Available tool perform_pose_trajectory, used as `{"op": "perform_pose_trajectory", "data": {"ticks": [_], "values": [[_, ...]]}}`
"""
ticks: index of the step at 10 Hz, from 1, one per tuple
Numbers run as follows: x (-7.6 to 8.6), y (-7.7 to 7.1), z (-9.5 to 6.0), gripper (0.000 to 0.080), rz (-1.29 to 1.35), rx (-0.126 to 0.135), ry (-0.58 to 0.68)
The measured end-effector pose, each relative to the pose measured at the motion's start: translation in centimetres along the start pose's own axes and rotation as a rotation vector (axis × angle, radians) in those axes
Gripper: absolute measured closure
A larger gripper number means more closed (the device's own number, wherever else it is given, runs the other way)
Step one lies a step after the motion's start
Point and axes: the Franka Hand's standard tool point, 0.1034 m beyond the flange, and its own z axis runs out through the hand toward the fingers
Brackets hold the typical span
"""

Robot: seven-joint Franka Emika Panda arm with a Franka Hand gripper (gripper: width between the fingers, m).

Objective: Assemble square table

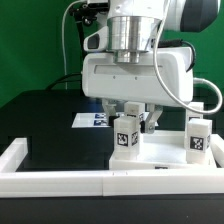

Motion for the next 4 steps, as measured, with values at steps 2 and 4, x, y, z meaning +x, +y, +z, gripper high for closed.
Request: {"op": "perform_pose_trajectory", "data": {"ticks": [2,4], "values": [[-1.2,0.4,-1.4,0.0155,0.005,0.014,-0.017],[-2.1,0.4,-3.1,0.0151,0.011,0.034,-0.033]]}}
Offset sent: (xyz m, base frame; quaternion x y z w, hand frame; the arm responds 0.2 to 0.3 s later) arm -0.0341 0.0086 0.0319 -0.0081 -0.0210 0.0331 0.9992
